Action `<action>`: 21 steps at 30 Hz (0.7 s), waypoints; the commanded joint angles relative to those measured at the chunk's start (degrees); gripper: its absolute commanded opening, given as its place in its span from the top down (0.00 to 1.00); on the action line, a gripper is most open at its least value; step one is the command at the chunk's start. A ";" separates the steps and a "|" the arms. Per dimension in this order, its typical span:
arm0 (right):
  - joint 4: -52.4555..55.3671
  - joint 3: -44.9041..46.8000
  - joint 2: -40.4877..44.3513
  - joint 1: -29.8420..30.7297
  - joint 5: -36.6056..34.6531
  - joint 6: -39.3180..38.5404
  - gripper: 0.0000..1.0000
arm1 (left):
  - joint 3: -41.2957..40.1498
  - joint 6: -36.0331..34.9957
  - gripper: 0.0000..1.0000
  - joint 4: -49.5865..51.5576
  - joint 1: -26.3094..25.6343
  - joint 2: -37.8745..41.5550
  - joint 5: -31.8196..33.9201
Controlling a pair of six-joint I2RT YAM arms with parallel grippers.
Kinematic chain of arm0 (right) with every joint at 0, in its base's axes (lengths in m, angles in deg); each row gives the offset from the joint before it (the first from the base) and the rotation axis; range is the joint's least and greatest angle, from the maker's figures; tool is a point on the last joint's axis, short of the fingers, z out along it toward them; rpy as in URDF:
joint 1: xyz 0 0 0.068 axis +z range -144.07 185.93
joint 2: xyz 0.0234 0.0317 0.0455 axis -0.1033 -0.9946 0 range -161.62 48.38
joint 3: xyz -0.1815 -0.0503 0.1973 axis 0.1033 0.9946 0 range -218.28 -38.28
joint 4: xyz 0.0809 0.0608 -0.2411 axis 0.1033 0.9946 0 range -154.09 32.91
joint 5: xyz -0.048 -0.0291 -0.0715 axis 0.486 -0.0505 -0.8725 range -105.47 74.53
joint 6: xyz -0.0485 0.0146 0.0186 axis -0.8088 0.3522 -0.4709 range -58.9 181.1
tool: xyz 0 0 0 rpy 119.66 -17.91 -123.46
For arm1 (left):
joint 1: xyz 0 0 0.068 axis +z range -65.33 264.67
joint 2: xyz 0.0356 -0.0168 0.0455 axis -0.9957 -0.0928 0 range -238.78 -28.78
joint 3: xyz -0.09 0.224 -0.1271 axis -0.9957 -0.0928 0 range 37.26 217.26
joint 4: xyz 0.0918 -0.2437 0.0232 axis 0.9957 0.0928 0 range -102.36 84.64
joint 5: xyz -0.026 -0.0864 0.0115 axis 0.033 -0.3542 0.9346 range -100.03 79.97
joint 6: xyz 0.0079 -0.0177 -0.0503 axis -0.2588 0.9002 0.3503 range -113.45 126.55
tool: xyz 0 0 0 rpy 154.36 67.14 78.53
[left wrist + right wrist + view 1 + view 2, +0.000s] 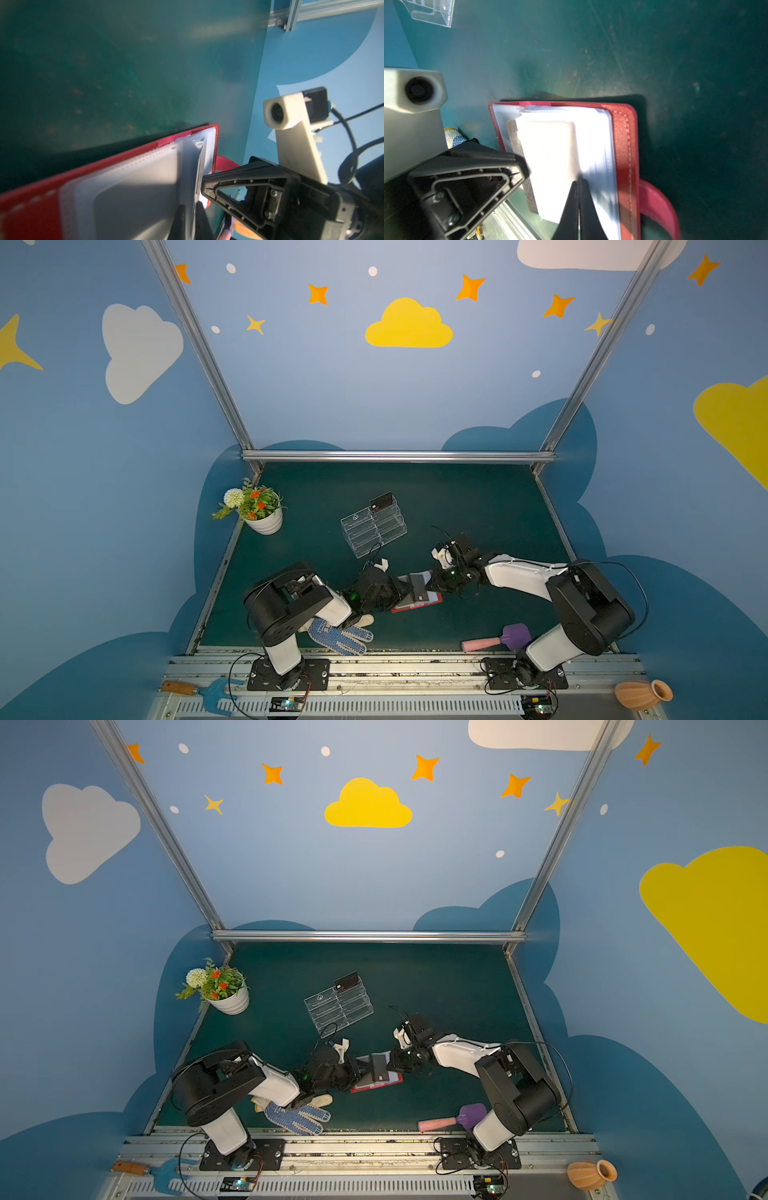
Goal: Take the credit cards out of the card holder
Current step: Take out the credit card from the card slot.
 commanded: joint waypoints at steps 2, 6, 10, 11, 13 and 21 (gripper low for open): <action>1.96 1.40 -1.81 0.51 -1.33 0.20 0.94 | -0.74 -0.38 0.96 -1.05 -0.19 -0.84 0.67; 2.34 1.40 -1.83 0.38 -1.97 0.33 0.94 | -1.87 -0.61 0.96 -0.28 -0.17 0.58 3.38; 3.19 1.39 -1.85 0.25 -3.06 0.50 0.92 | -1.69 -2.15 0.96 2.36 -0.06 3.11 3.87; 3.40 1.37 -1.74 0.16 -3.40 0.53 0.91 | -1.61 -2.45 0.96 3.08 -0.01 3.82 4.16; 3.56 1.40 -1.75 0.14 -3.65 0.55 0.91 | -1.69 -3.06 0.96 4.38 0.16 5.04 4.49; 3.58 1.34 -1.45 0.03 -3.87 0.53 0.92 | -2.75 -4.41 0.96 6.69 0.59 8.42 4.94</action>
